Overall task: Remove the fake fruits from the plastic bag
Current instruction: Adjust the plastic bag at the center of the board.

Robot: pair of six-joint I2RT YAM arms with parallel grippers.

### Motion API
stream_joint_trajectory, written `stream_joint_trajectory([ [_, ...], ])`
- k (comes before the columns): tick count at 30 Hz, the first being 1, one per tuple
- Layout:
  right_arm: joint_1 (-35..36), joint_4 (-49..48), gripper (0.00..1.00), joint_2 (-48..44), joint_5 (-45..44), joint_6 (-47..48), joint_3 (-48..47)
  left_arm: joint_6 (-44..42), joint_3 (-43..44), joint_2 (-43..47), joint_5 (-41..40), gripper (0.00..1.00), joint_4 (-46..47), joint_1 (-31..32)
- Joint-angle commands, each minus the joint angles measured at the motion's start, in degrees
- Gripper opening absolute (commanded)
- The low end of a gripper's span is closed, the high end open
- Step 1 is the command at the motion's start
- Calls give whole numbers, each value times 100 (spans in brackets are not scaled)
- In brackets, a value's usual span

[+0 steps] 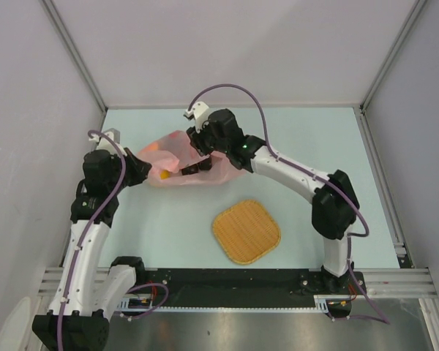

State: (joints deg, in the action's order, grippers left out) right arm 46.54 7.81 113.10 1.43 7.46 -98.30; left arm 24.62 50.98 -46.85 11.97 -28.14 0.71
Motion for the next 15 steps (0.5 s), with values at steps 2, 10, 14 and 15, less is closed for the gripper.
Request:
stream_joint_trajectory([
  [2,241,27,32,-675,717,-122,513,174,324,-78,113,0,256,-53],
  [10,224,352,18,-342,789,-465,813,280,843,-79,157,0,151,-53],
  [14,31,133,17,106,508,-509,603,88,1054,27,323,0,-7,-212],
  [15,-48,-76,17,220,316,-440,523,61,1115,62,446,0,-77,-220],
])
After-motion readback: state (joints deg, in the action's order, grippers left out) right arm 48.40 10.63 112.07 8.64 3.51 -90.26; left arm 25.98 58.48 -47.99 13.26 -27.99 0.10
